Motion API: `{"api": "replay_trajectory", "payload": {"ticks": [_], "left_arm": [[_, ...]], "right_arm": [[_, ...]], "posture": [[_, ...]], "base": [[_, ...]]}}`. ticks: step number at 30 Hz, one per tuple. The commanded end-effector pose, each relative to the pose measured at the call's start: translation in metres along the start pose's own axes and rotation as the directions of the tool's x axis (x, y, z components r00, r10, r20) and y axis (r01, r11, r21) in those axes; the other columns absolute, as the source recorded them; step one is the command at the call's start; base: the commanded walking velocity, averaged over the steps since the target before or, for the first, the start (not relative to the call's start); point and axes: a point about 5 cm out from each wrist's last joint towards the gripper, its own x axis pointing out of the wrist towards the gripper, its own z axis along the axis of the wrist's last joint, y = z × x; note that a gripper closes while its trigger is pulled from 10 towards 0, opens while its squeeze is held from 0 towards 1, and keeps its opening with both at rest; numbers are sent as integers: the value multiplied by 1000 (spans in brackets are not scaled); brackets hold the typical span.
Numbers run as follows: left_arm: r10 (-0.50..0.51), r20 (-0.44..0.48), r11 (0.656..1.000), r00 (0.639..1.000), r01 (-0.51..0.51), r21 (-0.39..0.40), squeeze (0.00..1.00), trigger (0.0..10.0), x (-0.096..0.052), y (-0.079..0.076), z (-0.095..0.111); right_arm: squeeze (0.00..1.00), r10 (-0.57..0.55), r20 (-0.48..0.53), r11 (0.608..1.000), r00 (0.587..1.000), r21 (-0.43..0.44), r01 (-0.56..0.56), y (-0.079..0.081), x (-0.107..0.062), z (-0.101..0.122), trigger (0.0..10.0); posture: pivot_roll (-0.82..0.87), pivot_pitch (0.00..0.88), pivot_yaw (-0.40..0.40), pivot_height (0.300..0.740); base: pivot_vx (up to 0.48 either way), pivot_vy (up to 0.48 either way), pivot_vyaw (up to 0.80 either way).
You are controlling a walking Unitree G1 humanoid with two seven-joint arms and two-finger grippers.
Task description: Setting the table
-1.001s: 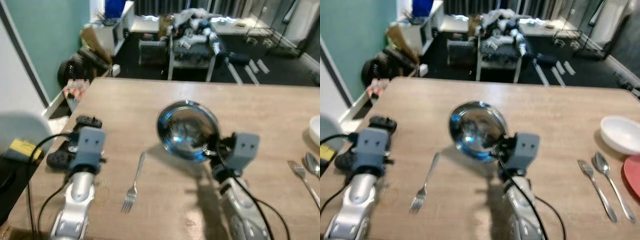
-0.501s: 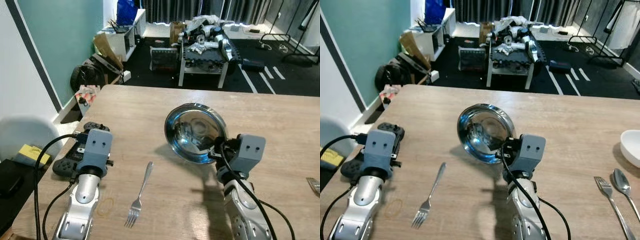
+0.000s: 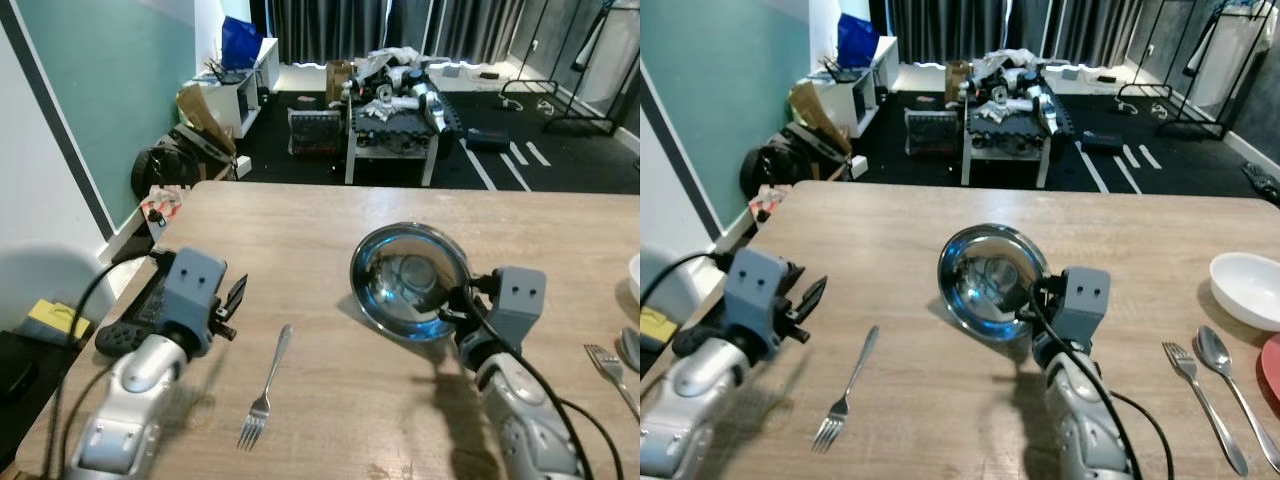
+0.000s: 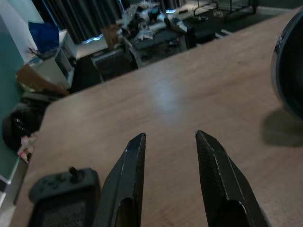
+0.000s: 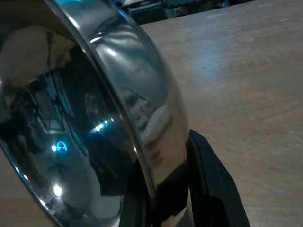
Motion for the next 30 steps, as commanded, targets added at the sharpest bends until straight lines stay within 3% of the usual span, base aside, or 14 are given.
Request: {"api": "replay_trajectory", "payload": {"ticks": [1, 4, 6, 15, 16, 17, 18, 19, 20, 21, 22, 30], "left_arm": [[-52, -1, 999, 999, 52, 3, 0, 10000, -3, 3, 5], [-125, 3, 992, 992, 125, 17, 0, 10000, -5, -3, 10], [-136, 2, 991, 991, 136, 16, 0, 10000, -6, -5, 10], [-158, -22, 987, 987, 158, -3, 0, 10000, -14, -10, 7], [-159, -24, 987, 987, 158, -7, 0, 10000, -13, -10, 6], [-161, -27, 987, 987, 161, -11, 0, 10000, -13, -11, 6], [-161, -27, 987, 987, 161, -11, 0, 10000, -13, -11, 6], [-164, -30, 986, 986, 163, -15, 0, 10000, -13, -11, 5], [-164, -30, 986, 986, 163, -15, 0, 10000, -13, -11, 5], [-166, -34, 986, 985, 166, -19, 0, 10000, -12, -13, 5], [-165, -34, 986, 986, 165, -21, 0, 10000, -12, -13, 5], [-158, -38, 987, 987, 157, -26, 0, 10000, -13, -13, 5]], "right_arm": [[0, 97, -16, 992, 995, 84, -95, 1, 4, 17, 10000], [0, 204, -74, 971, 976, 144, -192, 1, 8, 32, 10000], [0, 213, -78, 968, 974, 149, -200, 0, 9, 34, 10000], [0, 280, -162, 960, 946, 28, -280, -8, -6, 38, 10000], [98, 289, -178, 957, 941, 18, -291, -8, -8, 35, 10000], [557, 291, -203, 956, 935, 13, -294, -8, -9, 32, 10000], [557, 291, -203, 956, 935, 13, -294, -8, -9, 32, 10000], [678, 294, -221, 955, 930, 23, -296, -8, -9, 29, 10000], [678, 294, -221, 955, 930, 23, -296, -8, -9, 29, 10000], [961, 301, -236, 953, 924, 44, -300, -6, -8, 26, 10000], [1000, 302, -235, 953, 924, 53, -298, -5, -7, 25, 10000], [1000, 254, -195, 967, 947, 75, -244, -10, -2, 27, 10000]], "posture": [[33, 59, 84, 740], [33, 61, 80, 740], [37, 64, 75, 740], [32, 81, 60, 740], [30, 82, 62, 740], [30, 82, 62, 740], [30, 82, 62, 740], [30, 82, 62, 740], [30, 82, 62, 740], [30, 85, 63, 740], [30, 85, 63, 740], [40, 86, 60, 740]], "base": [[0, 0, 0], [0, 0, 0], [0, 0, 0], [0, 0, 0], [0, 0, 0], [0, 0, 0], [0, 0, 0], [0, 0, 0], [0, 0, 0], [0, 0, 0], [0, 0, 0], [0, 0, 0]]}}
